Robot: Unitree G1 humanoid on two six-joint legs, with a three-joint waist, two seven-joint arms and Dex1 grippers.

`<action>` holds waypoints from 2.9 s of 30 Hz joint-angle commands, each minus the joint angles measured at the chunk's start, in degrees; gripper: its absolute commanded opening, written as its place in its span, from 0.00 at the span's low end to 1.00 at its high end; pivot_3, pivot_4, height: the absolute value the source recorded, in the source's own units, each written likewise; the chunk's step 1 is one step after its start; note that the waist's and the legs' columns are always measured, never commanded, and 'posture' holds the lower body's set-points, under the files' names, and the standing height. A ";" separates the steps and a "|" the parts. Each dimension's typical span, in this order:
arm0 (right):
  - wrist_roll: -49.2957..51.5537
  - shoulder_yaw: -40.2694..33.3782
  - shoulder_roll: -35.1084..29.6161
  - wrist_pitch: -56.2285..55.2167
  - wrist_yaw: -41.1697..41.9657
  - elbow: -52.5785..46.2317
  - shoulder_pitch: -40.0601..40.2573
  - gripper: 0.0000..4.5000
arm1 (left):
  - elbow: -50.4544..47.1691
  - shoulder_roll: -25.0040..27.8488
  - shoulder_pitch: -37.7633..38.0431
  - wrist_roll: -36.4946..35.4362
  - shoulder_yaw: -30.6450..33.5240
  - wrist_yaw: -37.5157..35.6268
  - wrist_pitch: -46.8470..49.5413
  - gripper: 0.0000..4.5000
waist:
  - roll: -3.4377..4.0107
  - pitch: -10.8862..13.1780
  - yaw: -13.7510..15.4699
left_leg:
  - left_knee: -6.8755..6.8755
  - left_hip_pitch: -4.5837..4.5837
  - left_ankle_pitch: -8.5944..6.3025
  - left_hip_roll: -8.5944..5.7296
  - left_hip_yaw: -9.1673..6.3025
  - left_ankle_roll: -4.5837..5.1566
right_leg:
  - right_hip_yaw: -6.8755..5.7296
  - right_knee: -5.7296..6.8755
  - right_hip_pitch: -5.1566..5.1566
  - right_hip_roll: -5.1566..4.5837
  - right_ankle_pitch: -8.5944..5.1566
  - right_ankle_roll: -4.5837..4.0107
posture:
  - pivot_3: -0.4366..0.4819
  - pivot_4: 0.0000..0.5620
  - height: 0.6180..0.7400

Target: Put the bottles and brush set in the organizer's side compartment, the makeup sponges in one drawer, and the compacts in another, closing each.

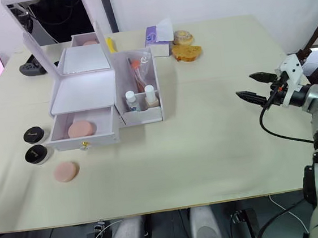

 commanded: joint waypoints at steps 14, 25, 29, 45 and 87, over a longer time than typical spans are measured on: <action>7.35 6.64 -0.25 25.63 11.71 -33.20 -3.48 1.00 | -18.27 -6.38 9.32 -2.52 -0.48 -0.51 -0.30 1.00 | 0.06 0.03 0.04 | -0.01 -0.02 -0.01 0.02 0.01 -0.01 | 0.05 -0.02 -0.04 -0.01 0.02 0.05 | 0.48 0.27 1.00; 5.23 14.59 1.45 33.60 10.96 -46.93 -13.73 1.00 | -38.50 -19.96 23.07 -0.83 -8.54 9.20 4.10 1.00 | -0.02 0.01 2.03 | 0.16 -0.18 -0.02 -0.01 0.10 -0.03 | 0.10 -0.10 -0.12 -0.07 -0.01 -0.04 | 0.48 0.27 1.00; 6.09 14.92 1.89 32.93 12.76 -47.55 -16.17 1.00 | -46.98 -19.84 23.58 -1.26 -12.77 16.63 10.19 1.00 | -0.04 0.02 2.02 | 0.11 -0.21 -0.02 -0.02 0.08 -0.03 | 0.10 -0.10 -0.15 -0.06 -0.01 -0.02 | 0.48 0.27 1.00; 6.21 15.79 1.40 34.84 14.81 -47.56 -18.93 1.00 | -55.51 -8.40 9.41 -0.61 -25.89 38.45 39.79 1.00 | -0.03 0.02 1.82 | 0.11 -0.14 -0.01 -0.02 0.05 -0.01 | 0.10 -0.03 -0.11 0.00 0.00 -0.02 | 0.48 0.27 1.00; 4.90 16.79 0.40 34.90 14.23 -45.28 -21.42 1.00 | -58.22 -3.83 -1.15 -9.17 -10.01 34.25 50.61 0.59 | -0.03 0.02 1.94 | 0.03 -0.14 -0.01 -0.02 0.05 -0.02 | 0.11 -0.03 -0.17 0.00 0.01 0.00 | 0.48 0.27 1.00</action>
